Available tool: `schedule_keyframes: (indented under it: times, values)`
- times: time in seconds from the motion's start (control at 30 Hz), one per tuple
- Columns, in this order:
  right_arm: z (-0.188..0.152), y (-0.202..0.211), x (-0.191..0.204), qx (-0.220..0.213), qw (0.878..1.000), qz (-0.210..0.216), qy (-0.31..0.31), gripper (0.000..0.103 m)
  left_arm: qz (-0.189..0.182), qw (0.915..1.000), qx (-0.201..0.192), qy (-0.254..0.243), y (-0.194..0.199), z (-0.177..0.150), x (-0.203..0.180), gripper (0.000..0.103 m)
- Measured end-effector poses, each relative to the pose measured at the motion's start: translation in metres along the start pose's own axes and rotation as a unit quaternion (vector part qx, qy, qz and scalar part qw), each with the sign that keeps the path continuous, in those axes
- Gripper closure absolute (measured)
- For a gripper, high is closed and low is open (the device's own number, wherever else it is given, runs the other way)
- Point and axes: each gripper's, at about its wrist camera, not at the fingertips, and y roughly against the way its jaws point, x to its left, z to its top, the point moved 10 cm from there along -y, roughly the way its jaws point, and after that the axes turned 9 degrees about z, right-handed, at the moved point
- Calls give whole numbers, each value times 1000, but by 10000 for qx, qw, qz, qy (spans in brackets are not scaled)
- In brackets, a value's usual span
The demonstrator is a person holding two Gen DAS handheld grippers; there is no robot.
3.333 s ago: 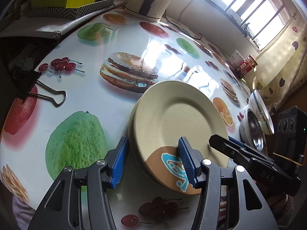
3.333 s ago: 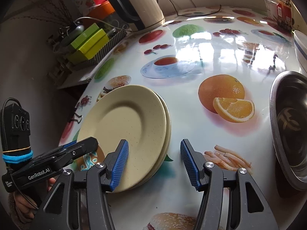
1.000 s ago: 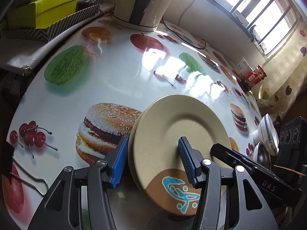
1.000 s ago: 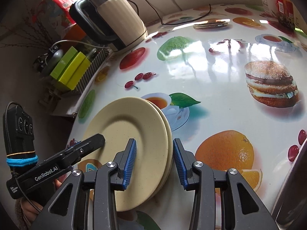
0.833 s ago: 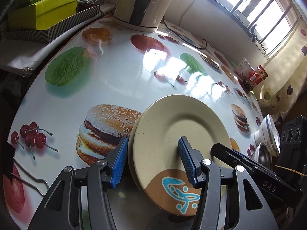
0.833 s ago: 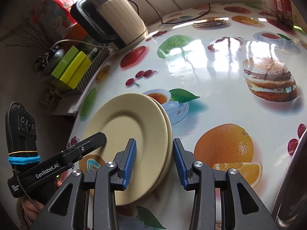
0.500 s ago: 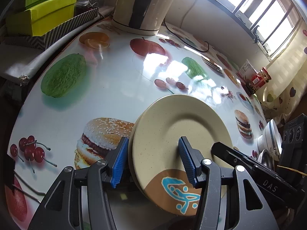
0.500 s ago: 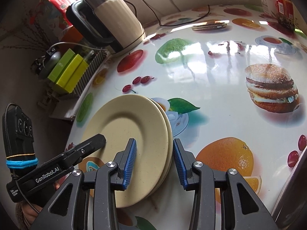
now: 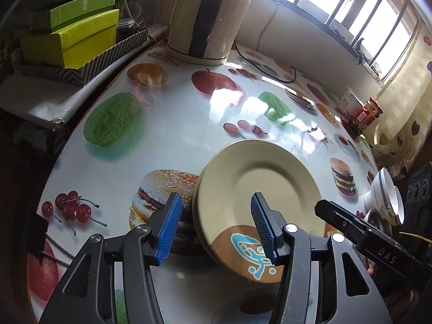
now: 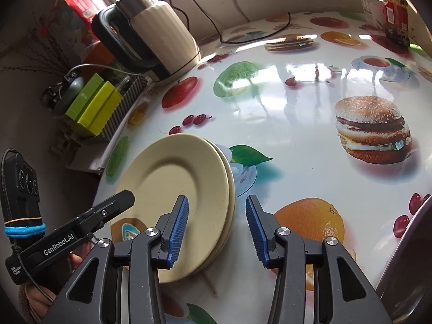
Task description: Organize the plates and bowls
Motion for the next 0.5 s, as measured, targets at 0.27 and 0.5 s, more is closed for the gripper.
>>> schedule_keyframes:
  times: [0.27,0.5]
  values:
    - [2,61,2,-454,9987,-205,118,55,-186,9990,-286,-288,38,-1,-43,49]
    - [0,113,-13,-770,9953,-566,158,53,-393,9970,-273,-605,48,-16,-90,49]
